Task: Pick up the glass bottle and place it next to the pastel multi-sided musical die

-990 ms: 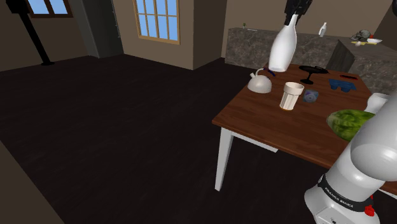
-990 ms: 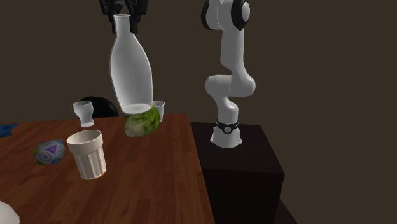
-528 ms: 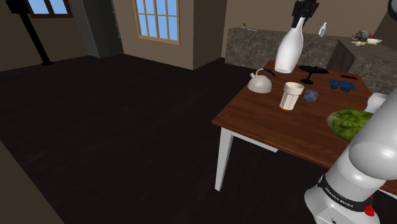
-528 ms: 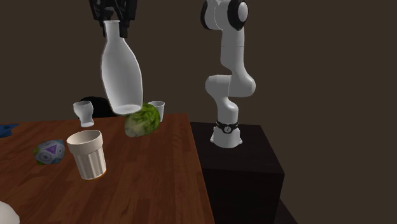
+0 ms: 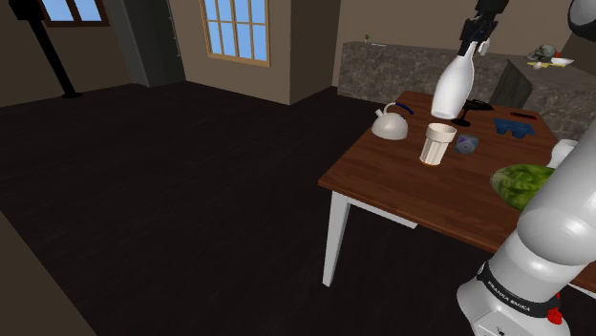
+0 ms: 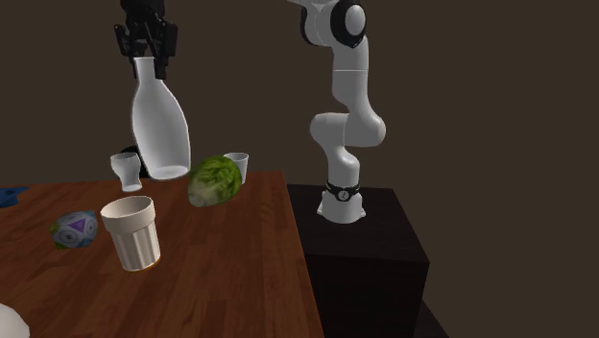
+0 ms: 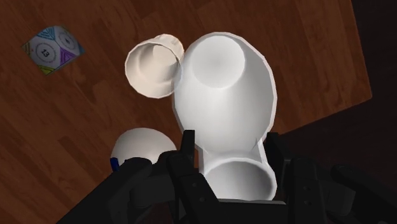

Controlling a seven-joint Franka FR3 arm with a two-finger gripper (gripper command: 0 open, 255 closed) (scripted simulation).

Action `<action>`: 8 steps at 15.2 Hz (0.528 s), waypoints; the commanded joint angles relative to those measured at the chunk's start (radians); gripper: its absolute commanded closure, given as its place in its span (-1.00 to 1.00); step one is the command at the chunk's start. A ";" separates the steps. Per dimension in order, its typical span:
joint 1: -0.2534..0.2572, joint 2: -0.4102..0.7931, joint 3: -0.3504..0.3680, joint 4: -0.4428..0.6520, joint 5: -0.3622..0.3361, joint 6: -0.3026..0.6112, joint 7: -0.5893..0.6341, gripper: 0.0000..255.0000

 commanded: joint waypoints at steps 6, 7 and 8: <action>-0.127 0.135 -0.081 0.038 0.114 0.042 -0.200 1.00; -0.150 0.160 -0.089 0.050 0.134 0.045 -0.228 1.00; -0.175 0.186 -0.096 0.063 0.155 0.046 -0.256 1.00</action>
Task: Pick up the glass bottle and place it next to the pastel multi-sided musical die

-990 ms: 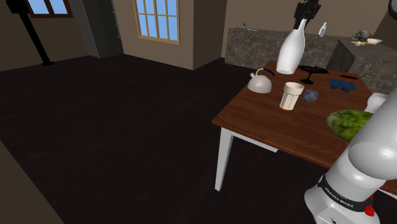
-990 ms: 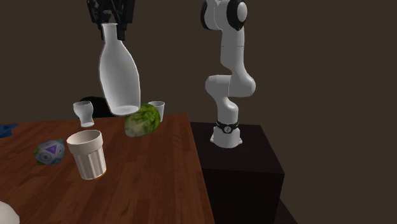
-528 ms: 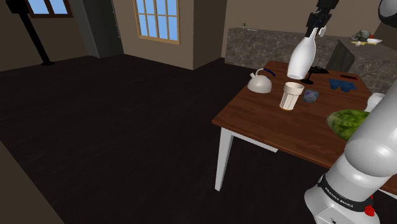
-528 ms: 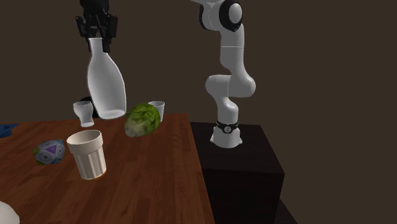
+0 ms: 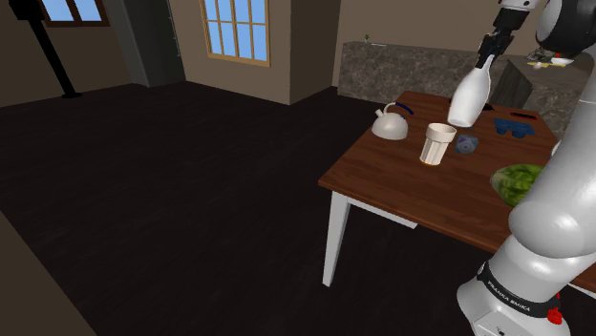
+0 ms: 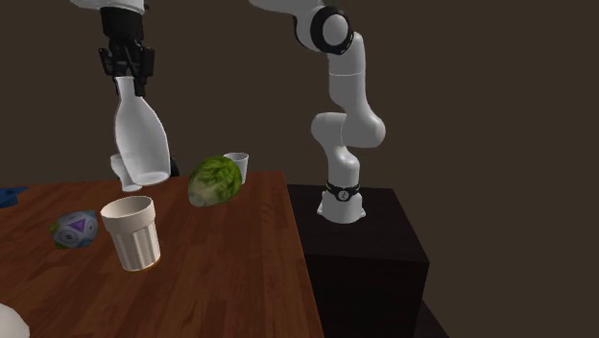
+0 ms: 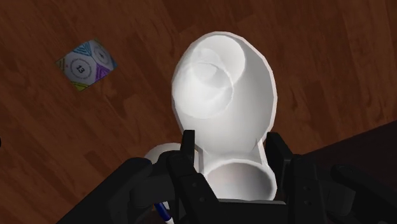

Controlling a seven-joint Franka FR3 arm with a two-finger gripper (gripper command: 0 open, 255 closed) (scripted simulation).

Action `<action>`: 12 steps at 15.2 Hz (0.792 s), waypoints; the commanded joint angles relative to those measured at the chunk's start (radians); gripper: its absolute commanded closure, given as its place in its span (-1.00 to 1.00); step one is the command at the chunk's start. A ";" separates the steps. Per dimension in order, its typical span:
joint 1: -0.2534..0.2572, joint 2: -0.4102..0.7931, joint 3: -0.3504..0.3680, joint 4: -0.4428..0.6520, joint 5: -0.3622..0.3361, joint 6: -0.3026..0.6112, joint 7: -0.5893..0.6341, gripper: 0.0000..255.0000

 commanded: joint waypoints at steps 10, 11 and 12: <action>-0.338 0.326 0.002 0.256 0.238 -0.032 -0.256 1.00; -0.377 0.361 0.009 0.297 0.259 -0.042 -0.271 1.00; -0.417 0.397 0.018 0.342 0.280 -0.054 -0.283 1.00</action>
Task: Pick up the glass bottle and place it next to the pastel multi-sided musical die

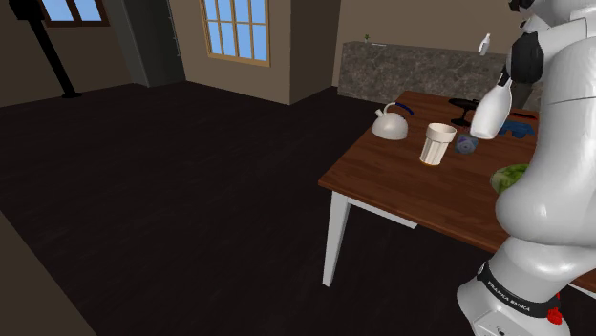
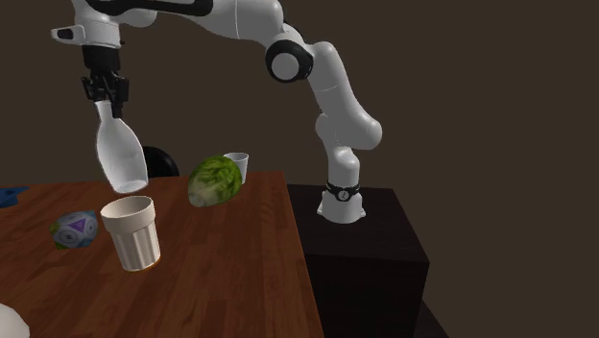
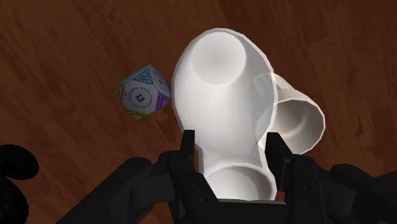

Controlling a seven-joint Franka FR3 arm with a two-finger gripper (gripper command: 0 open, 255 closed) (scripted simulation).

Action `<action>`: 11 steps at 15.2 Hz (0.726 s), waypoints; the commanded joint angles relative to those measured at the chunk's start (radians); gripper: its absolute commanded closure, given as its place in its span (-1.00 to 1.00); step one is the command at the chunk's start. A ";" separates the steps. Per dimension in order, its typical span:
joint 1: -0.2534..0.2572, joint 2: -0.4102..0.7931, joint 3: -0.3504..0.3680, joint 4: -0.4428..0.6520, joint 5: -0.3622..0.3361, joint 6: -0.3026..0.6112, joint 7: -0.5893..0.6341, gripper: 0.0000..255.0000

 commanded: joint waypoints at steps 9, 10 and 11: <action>-0.008 0.030 0.004 -0.090 0.019 0.103 -0.051 1.00; -0.002 0.027 0.004 -0.108 0.018 0.118 -0.054 1.00; 0.004 0.026 0.003 -0.126 0.018 0.132 -0.057 1.00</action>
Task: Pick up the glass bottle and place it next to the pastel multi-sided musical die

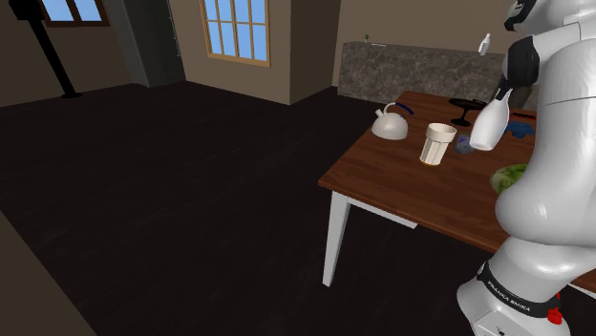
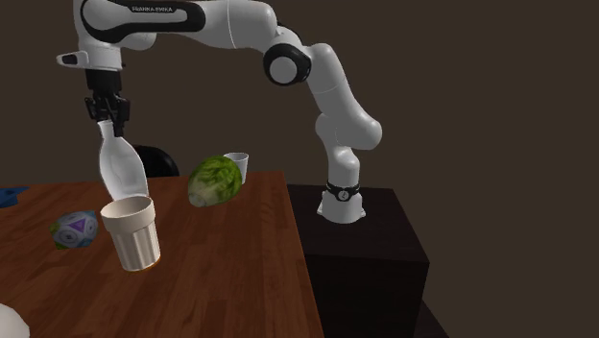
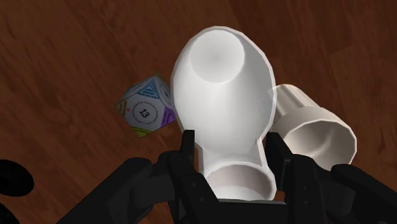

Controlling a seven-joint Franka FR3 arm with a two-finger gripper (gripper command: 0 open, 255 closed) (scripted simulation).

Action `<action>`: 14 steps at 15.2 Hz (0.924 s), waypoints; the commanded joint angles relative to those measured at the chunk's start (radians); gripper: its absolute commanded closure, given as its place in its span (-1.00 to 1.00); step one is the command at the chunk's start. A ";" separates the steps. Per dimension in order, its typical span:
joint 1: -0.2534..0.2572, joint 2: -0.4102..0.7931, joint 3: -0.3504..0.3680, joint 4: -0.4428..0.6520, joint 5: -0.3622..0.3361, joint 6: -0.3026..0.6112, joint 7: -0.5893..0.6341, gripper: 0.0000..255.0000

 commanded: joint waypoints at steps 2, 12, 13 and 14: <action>0.018 -0.007 -0.001 -0.054 -0.002 0.044 -0.009 1.00; 0.051 -0.003 0.004 -0.190 0.010 0.172 -0.040 1.00; 0.053 -0.001 0.005 -0.201 0.012 0.184 -0.043 1.00; 0.054 0.001 0.007 -0.212 0.015 0.196 -0.047 1.00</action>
